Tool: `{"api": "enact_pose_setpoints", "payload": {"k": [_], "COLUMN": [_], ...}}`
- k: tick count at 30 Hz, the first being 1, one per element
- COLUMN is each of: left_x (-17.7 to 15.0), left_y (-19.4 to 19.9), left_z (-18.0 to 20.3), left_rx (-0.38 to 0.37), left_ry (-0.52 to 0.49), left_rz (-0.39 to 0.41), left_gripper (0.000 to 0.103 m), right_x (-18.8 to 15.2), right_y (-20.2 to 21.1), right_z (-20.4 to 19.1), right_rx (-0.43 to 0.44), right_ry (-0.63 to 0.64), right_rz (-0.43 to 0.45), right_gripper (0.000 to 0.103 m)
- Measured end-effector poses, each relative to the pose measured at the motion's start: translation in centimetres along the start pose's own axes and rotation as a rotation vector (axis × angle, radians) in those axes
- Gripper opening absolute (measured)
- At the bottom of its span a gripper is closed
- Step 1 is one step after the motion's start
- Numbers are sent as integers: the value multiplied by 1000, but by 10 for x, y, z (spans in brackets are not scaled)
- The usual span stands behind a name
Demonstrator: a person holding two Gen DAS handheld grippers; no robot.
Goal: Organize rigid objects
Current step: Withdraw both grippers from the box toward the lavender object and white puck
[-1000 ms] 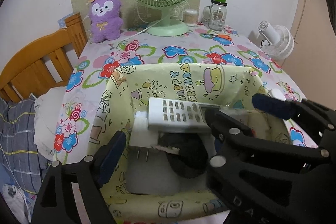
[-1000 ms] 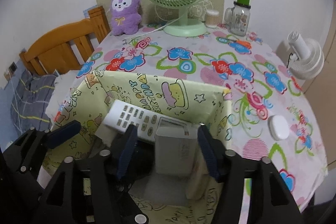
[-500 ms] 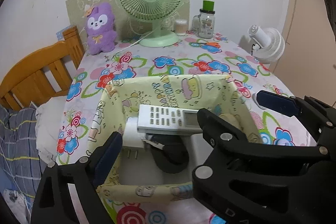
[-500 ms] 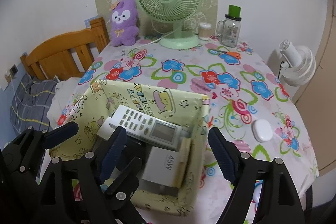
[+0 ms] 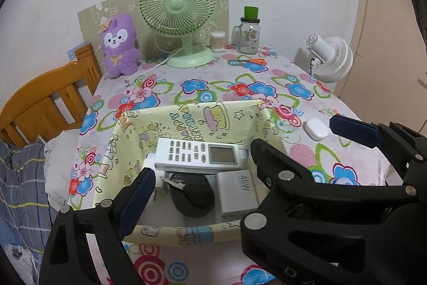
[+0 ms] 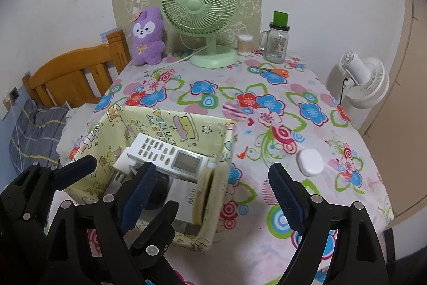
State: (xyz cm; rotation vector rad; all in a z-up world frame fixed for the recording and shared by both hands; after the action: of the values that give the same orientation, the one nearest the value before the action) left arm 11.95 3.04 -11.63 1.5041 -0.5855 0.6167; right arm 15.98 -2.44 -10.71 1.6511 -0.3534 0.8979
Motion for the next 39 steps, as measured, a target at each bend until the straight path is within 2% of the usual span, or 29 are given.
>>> {"api": "enact_pose_setpoints", "payload": {"k": [39], "left_x": [-5], "left_y": [17], "left_z": [95], "left_rx": [-58], "left_ry": [-86], "left_rz": [46], "left_gripper": [94], "right_x": [-24], "right_y": [54], "right_z": [94], "right_rx": [-184], "right_ry": [-12], "right_rz": [85], "right_gripper": [100]}}
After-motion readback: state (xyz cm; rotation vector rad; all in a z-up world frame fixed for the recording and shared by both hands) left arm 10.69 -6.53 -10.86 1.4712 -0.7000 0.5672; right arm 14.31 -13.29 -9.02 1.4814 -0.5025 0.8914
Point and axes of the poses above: each gripper's, at about its wrist camera, not at the fingertips, and y roughly against the way its jaws point, z to its right, x to its top, the point moved 10 cm from there along -y, roughly the way its jaws point
